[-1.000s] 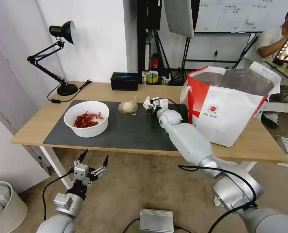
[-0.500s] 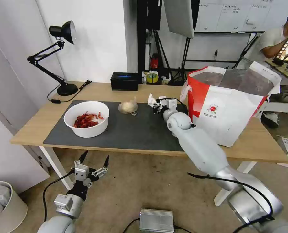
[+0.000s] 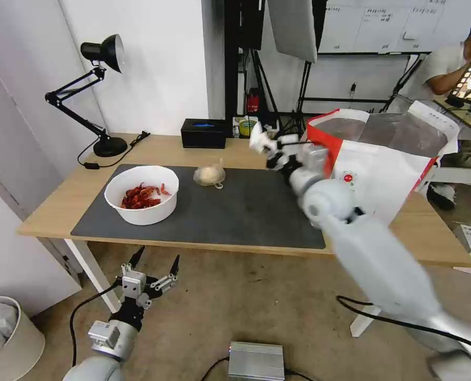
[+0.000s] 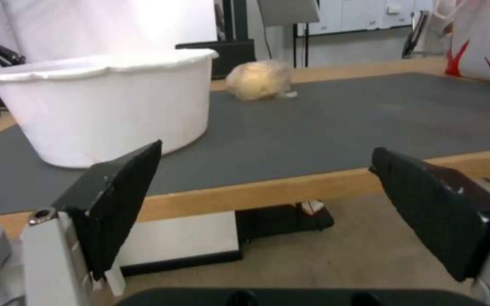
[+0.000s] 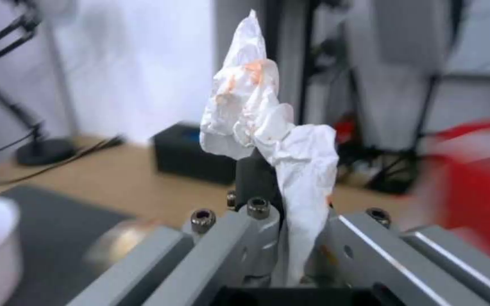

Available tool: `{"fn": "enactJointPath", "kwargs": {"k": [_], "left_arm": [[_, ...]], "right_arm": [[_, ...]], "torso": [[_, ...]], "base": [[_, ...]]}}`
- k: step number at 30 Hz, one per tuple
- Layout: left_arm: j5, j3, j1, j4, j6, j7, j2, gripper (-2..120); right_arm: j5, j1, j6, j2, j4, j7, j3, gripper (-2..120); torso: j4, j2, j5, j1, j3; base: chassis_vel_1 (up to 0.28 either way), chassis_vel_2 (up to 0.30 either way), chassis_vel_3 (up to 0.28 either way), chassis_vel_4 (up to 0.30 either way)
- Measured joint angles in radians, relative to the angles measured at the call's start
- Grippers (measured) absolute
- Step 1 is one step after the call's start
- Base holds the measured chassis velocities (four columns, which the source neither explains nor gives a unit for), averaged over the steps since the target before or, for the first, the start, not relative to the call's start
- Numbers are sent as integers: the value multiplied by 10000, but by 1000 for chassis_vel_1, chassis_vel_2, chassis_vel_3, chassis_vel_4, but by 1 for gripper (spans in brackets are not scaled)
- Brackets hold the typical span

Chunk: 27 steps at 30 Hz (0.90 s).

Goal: Pick up the trash from the table and place it into the takeout bag.

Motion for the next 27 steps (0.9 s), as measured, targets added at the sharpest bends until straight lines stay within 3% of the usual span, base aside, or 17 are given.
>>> {"fn": "enactJointPath", "kwargs": {"k": [5, 12, 20, 27], "left_arm": [[52, 29, 57, -55, -30, 1, 13, 100], [157, 155, 57, -75, -30, 0, -21, 100], [275, 229, 122, -125, -30, 2, -102, 100], [285, 224, 203, -220, -30, 2, -105, 100]], "right_arm": [[-32, -504, -142, -1226, 694, 63, 1228, 0], [529, -736, -367, -2344, 501, 123, 2304, 0], [766, -686, -810, -2760, -227, 334, 2556, 0], [2238, -714, -2104, -2822, -214, 1743, 2583, 0]], "torso": [[-1, 0, 1, 0, -1], [-2, 0, 0, 0, 0], [1, 0, -1, 2, 1], [0, 0, -1, 2, 1]], "base": [[0, 0, 0, 0], [0, 0, 0, 0], [0, 0, 0, 0], [0, 0, 0, 0]]}}
